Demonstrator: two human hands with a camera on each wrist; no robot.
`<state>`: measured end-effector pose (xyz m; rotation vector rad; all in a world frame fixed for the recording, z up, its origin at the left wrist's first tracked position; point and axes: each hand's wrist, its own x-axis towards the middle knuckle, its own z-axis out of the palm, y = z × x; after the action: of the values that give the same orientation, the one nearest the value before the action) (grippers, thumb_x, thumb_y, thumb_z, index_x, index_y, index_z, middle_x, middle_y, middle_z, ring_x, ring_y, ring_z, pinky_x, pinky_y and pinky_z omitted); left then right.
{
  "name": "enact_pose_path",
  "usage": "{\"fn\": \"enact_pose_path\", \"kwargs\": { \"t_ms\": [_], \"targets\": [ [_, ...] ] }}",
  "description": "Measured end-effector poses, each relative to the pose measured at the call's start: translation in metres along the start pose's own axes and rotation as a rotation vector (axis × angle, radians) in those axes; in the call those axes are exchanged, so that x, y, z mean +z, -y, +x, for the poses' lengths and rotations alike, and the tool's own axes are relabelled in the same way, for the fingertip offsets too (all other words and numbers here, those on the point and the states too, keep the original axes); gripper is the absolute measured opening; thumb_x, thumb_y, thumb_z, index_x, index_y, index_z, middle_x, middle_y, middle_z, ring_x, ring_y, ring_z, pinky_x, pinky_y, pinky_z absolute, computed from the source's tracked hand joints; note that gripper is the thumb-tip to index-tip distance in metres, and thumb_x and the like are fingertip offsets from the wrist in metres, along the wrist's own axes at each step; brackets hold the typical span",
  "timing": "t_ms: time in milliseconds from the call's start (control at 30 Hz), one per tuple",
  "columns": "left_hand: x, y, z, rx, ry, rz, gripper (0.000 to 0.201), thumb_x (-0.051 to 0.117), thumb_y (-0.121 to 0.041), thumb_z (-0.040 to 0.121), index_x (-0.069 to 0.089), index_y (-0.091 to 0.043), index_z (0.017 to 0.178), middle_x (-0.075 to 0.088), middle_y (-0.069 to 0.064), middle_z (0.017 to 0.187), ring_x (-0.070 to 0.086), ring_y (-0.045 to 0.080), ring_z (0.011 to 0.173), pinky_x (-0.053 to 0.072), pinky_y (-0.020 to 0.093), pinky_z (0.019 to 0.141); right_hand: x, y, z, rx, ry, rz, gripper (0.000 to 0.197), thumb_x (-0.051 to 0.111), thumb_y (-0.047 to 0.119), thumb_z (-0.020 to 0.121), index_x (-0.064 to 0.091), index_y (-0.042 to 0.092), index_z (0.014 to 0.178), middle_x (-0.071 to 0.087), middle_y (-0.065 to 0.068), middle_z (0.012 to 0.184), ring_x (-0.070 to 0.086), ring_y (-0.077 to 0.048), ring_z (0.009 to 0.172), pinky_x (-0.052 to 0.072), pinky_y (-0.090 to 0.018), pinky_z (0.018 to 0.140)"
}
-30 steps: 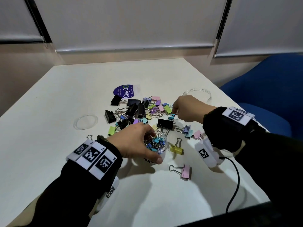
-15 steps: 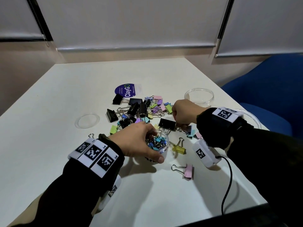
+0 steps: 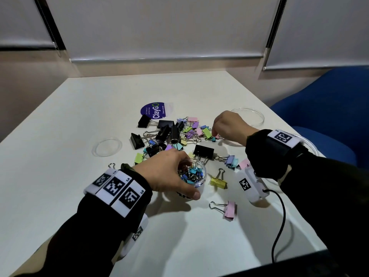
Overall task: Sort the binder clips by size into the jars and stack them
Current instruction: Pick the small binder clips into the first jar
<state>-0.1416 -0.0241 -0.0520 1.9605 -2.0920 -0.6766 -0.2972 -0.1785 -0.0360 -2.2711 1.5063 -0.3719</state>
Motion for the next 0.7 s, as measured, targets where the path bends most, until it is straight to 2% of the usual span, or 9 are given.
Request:
{"fn": "enact_pose_path", "kwargs": {
  "t_ms": [67, 167, 233, 267, 333, 367, 433, 533, 700],
  "targets": [
    [0.0, 0.0, 0.0, -0.002, 0.001, 0.004, 0.083, 0.085, -0.058, 0.053, 0.054, -0.026, 0.123, 0.055, -0.011, 0.117, 0.053, 0.006, 0.104, 0.044, 0.021, 0.091, -0.001, 0.001, 0.001, -0.008, -0.022, 0.011, 0.029, 0.045, -0.001, 0.083, 0.067, -0.013, 0.095, 0.068, -0.028, 0.101, 0.06, -0.041, 0.102, 0.049, -0.037, 0.081],
    [0.0, -0.001, 0.001, -0.005, 0.004, 0.003, 0.084, 0.085, -0.059, 0.053, 0.054, -0.026, 0.124, 0.055, -0.01, 0.118, 0.054, 0.007, 0.105, 0.045, 0.023, 0.093, 0.0, -0.001, 0.001, -0.036, -0.091, 0.026, 0.027, 0.046, 0.002, 0.088, 0.073, -0.001, 0.096, 0.072, -0.017, 0.095, 0.065, -0.032, 0.092, 0.052, -0.034, 0.078],
    [-0.001, -0.001, 0.0, -0.004, 0.004, -0.001, 0.084, 0.085, -0.058, 0.054, 0.054, -0.025, 0.124, 0.055, -0.009, 0.118, 0.054, 0.007, 0.105, 0.045, 0.023, 0.094, 0.005, -0.001, 0.002, -0.066, -0.102, -0.076, 0.021, 0.052, 0.003, 0.087, 0.072, -0.001, 0.093, 0.071, -0.017, 0.092, 0.065, -0.032, 0.09, 0.055, -0.036, 0.078],
    [-0.001, -0.001, 0.0, -0.004, 0.005, -0.002, 0.084, 0.086, -0.057, 0.054, 0.054, -0.024, 0.124, 0.055, -0.009, 0.118, 0.054, 0.007, 0.105, 0.045, 0.023, 0.094, 0.007, 0.0, 0.003, -0.061, -0.085, -0.146, 0.018, 0.053, 0.002, 0.085, 0.07, -0.002, 0.087, 0.07, -0.018, 0.087, 0.063, -0.034, 0.087, 0.055, -0.035, 0.073],
    [-0.001, -0.002, -0.001, -0.004, 0.006, -0.006, 0.084, 0.086, -0.057, 0.054, 0.054, -0.024, 0.125, 0.056, -0.009, 0.119, 0.054, 0.007, 0.105, 0.045, 0.022, 0.093, 0.01, 0.003, 0.002, -0.037, -0.033, -0.27, 0.021, 0.052, 0.0, 0.084, 0.051, 0.002, 0.063, 0.054, -0.013, 0.064, 0.052, -0.032, 0.069, 0.042, -0.026, 0.05],
    [-0.001, -0.001, -0.001, -0.004, 0.006, -0.008, 0.084, 0.086, -0.057, 0.054, 0.054, -0.024, 0.125, 0.056, -0.009, 0.119, 0.054, 0.007, 0.105, 0.044, 0.021, 0.093, 0.012, 0.003, 0.003, -0.044, 0.0, -0.322, 0.03, 0.052, -0.001, 0.083, 0.04, 0.006, 0.057, 0.044, -0.009, 0.056, 0.045, -0.028, 0.06, 0.033, -0.024, 0.044],
    [-0.001, -0.001, 0.0, -0.003, 0.007, -0.01, 0.084, 0.086, -0.057, 0.054, 0.054, -0.025, 0.125, 0.055, -0.01, 0.119, 0.054, 0.006, 0.105, 0.044, 0.021, 0.092, 0.014, 0.003, 0.002, -0.051, 0.066, -0.377, 0.035, 0.056, -0.003, 0.079, 0.037, 0.008, 0.053, 0.039, -0.007, 0.051, 0.04, -0.019, 0.049, 0.029, -0.022, 0.041],
    [-0.001, 0.0, 0.001, 0.0, 0.006, -0.017, 0.084, 0.086, -0.057, 0.054, 0.054, -0.025, 0.125, 0.056, -0.01, 0.118, 0.054, 0.005, 0.104, 0.044, 0.02, 0.092, 0.016, 0.003, 0.002, -0.046, 0.104, -0.449, 0.03, 0.059, -0.005, 0.072, 0.042, 0.007, 0.051, 0.044, -0.007, 0.049, 0.046, -0.019, 0.049, 0.035, -0.023, 0.043],
    [-0.001, 0.002, 0.001, -0.004, 0.012, -0.035, 0.085, 0.086, -0.057, 0.053, 0.054, -0.025, 0.124, 0.056, -0.011, 0.117, 0.055, 0.005, 0.103, 0.044, 0.02, 0.092, 0.018, 0.002, 0.007, -0.076, 0.065, -0.504, 0.016, 0.06, 0.001, 0.077, 0.05, 0.005, 0.065, 0.053, -0.009, 0.063, 0.056, -0.026, 0.067, 0.037, -0.024, 0.046]
  ]
}}
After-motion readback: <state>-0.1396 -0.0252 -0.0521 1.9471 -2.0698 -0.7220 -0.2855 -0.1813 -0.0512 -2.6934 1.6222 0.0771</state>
